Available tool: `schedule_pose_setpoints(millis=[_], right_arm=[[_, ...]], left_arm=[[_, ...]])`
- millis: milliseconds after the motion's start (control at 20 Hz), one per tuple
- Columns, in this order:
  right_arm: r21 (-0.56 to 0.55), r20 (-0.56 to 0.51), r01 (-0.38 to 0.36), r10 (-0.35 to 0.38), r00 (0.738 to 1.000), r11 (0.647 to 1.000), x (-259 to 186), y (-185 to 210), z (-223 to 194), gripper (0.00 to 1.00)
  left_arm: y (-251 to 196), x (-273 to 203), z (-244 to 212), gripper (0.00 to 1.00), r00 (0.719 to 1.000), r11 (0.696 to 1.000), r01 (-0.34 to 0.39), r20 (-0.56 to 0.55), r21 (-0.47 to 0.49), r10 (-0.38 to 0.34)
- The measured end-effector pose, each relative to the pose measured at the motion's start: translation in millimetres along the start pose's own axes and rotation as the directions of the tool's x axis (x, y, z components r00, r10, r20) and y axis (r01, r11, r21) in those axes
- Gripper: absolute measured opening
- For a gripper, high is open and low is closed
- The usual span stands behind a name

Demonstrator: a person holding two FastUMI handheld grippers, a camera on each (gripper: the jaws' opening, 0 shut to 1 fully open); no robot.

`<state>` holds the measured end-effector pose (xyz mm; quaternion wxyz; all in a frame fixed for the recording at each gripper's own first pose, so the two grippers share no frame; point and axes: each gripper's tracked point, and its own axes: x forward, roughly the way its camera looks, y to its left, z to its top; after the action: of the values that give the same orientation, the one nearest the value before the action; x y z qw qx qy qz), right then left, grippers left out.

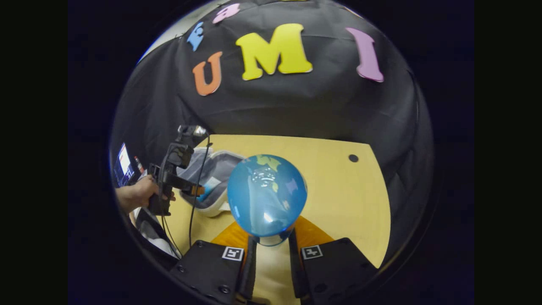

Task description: First open the suitcase, pack the skin care products into it, and then close the suitcase.

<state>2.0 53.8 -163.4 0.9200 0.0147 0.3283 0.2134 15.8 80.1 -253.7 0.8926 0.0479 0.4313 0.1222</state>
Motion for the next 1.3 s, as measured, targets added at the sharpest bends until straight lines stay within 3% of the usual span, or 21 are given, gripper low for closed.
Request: schedule_pose_setpoints(millis=[100, 300, 550, 800, 1300], right_arm=[[-0.012, 0.008, -0.055, 0.055, 0.998, 0.998, 22, 38, 17, 0.33], [-0.026, 0.002, -0.141, 0.141, 0.99, 0.99, 83, 119, 38, 0.33], [0.077, -0.139, -0.169, 0.179, 0.974, 0.983, 177, 189, 5, 0.33], [0.12, -0.287, -0.111, 0.142, 0.947, 0.986, 242, 204, -53, 0.33], [0.177, -0.377, 0.001, 0.067, 0.924, 0.984, 266, 190, -74, 0.36]], left_arm=[[15, -32, 9, 0.98, 0.994, 0.999, 0.015, 0.113, -0.039, -0.011], [64, -81, -2, 0.99, 0.973, 0.983, 0.064, 0.23, -0.173, -0.023], [124, -105, -28, 0.99, 0.961, 0.968, 0.082, 0.275, -0.236, -0.014], [163, -104, -56, 0.99, 0.969, 0.954, 0.062, 0.246, -0.292, 0.012], [177, -92, -63, 1.0, 0.972, 0.933, 0.09, 0.233, -0.349, -0.006]])
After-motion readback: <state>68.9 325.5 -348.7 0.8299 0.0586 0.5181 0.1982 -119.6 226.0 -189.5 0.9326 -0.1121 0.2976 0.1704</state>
